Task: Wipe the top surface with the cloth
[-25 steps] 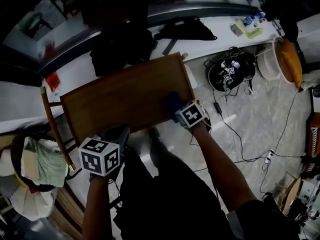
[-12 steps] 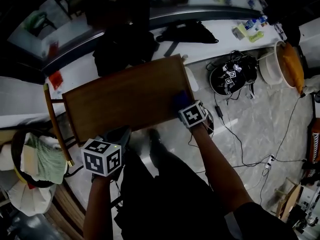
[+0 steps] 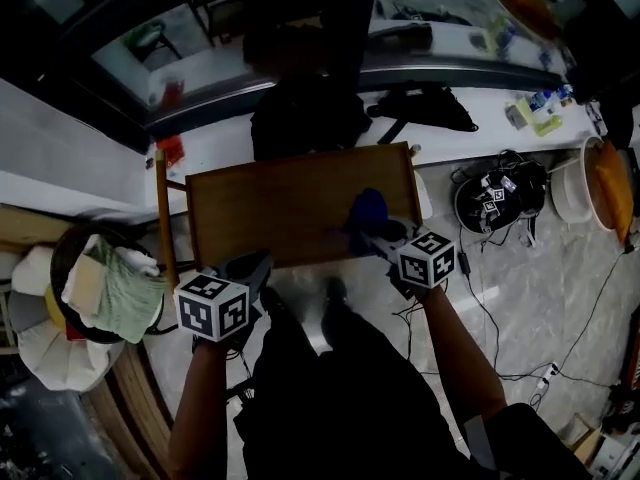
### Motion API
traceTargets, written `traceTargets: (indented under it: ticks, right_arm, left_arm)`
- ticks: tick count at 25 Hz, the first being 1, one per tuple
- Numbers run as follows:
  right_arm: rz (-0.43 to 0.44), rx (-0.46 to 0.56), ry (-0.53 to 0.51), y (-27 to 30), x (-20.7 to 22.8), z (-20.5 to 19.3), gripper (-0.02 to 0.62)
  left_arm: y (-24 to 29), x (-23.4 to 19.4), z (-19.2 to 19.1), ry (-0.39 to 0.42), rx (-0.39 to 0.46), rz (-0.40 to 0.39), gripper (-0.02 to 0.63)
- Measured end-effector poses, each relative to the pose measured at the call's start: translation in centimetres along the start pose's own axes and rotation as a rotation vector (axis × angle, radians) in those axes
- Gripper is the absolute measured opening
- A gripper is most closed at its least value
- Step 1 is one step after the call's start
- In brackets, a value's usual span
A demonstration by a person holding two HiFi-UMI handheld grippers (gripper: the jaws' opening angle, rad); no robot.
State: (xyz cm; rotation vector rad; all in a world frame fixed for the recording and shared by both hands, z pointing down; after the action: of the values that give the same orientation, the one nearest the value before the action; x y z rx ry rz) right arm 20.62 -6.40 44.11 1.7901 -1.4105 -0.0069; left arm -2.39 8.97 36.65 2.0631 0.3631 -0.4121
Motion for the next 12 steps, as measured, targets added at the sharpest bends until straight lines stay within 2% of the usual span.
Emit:
traceTargets:
  ticks: [6,9,12]
  right_arm:
    - [0.338,0.222,-0.197,-3.2,-10.3,8.1,0.101]
    - [0.415,0.318,-0.253,-5.2,-14.7,10.1,0.101]
    - [0.423,0.338,-0.327,-6.5,-19.1,10.9,0.101]
  left_arm:
    - [-8.3,-0.7,2.4,0.086,0.192,0.059,0.011]
    - [-13.0,-0.8,2.3,0.126,0.304,0.083,0.011]
    - [-17.4,-0.8,1.3,0.158,0.445,0.079,0.011]
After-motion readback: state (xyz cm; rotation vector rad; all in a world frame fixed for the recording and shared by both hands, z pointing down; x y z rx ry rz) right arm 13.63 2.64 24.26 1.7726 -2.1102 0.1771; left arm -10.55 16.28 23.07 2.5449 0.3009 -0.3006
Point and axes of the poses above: the fingertips, and each gripper's own axes: y forward along the fingers, x to its right, z out of its top, the point moved 7 cm from there along -y, backward along the fingers, and after that the axes turned 10 degrees about -x, right-handed, at the moved point
